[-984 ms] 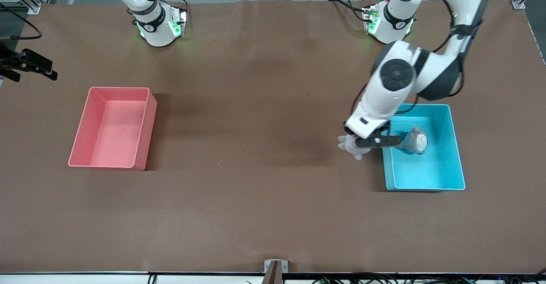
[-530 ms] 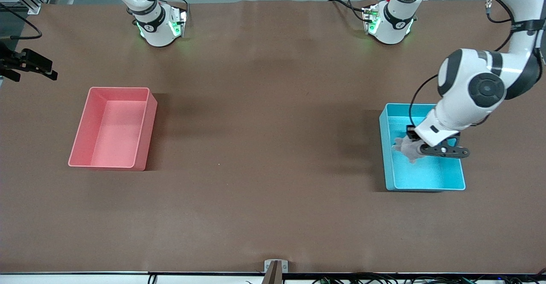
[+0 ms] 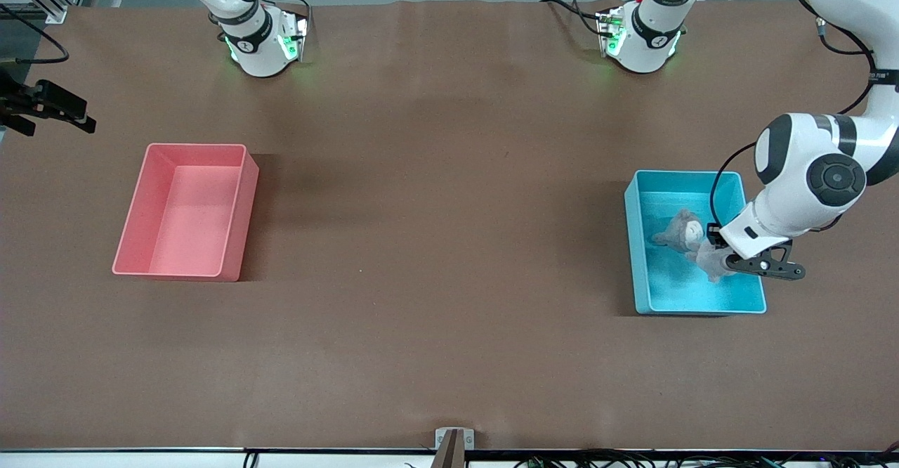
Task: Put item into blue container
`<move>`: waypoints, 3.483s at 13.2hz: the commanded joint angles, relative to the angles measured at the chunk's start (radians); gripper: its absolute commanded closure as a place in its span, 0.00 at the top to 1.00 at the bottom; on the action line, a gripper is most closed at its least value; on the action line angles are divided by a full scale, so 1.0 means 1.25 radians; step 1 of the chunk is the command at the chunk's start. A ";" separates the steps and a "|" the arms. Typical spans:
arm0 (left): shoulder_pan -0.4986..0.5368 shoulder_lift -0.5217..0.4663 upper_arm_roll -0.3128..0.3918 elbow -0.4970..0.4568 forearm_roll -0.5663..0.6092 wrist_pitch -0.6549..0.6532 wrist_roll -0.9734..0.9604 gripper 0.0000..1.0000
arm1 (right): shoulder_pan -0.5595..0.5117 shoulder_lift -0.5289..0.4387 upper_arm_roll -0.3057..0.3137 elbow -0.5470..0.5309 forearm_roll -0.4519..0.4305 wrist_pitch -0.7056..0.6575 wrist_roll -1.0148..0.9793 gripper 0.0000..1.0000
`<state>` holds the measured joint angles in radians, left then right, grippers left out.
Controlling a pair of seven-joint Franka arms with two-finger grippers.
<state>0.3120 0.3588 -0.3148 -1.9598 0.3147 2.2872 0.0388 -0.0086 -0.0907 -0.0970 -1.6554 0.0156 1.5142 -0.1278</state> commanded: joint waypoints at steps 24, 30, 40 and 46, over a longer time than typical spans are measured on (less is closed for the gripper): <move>0.042 -0.278 -0.003 0.297 -0.274 -0.467 -0.008 1.00 | 0.003 -0.086 -0.002 -0.091 -0.006 0.033 0.003 1.00; -0.089 -0.282 0.120 0.342 -0.267 -0.488 -0.008 1.00 | 0.007 -0.086 -0.001 -0.089 -0.006 0.024 0.031 1.00; -0.291 -0.280 0.319 0.342 -0.273 -0.488 -0.020 1.00 | 0.001 -0.082 -0.005 -0.091 -0.006 0.026 0.026 1.00; -0.291 -0.281 0.317 0.344 -0.274 -0.487 -0.020 1.00 | 0.001 -0.084 -0.005 -0.089 -0.006 0.021 0.026 1.00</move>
<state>-0.0474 -0.0035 0.0766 -1.5580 -0.0136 1.6970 0.0183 -0.0070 -0.1622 -0.1041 -1.7376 0.0173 1.5359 -0.1098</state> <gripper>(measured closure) 0.000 0.000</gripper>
